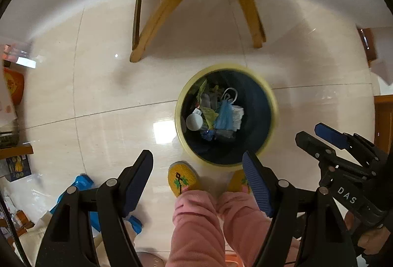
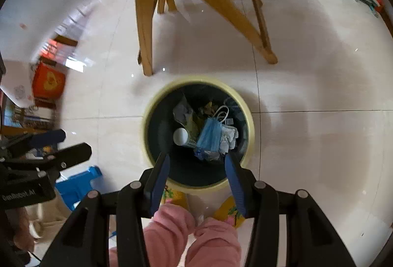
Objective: Collect trash
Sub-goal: 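Raise both open tools and move back toward the table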
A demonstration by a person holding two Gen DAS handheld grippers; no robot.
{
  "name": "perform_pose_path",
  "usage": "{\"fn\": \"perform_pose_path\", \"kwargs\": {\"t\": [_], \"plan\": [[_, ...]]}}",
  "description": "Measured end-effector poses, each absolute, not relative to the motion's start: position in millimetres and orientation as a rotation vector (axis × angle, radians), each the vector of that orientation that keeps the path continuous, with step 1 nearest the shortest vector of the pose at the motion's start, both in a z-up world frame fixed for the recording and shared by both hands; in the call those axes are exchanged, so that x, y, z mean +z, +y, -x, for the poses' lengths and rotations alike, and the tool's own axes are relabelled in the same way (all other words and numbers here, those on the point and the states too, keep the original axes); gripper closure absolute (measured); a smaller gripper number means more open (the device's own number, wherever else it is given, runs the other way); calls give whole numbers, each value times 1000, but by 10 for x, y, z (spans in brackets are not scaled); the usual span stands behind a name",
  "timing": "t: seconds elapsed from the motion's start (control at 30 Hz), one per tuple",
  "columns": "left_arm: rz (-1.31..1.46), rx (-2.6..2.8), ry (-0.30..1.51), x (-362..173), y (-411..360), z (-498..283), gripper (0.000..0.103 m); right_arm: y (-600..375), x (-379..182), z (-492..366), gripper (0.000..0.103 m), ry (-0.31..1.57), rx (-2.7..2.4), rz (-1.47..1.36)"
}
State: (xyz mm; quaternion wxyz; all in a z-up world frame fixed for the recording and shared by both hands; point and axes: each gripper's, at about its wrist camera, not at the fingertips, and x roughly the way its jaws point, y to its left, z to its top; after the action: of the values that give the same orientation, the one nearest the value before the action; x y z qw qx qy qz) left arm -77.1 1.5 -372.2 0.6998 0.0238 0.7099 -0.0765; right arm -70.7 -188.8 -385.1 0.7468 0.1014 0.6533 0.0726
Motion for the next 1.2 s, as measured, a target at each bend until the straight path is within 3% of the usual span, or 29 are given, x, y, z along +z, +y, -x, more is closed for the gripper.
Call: {"fn": "perform_pose_path", "kwargs": {"t": [0.67, 1.2], "plan": [[-17, -279, 1249, -970, 177, 578, 29, -1757, -1329, 743, 55, 1225, 143, -268], [-14, -329, 1112, -103, 355, -34, 29, -1746, -162, 295, 55, 962, 51, -241]]}}
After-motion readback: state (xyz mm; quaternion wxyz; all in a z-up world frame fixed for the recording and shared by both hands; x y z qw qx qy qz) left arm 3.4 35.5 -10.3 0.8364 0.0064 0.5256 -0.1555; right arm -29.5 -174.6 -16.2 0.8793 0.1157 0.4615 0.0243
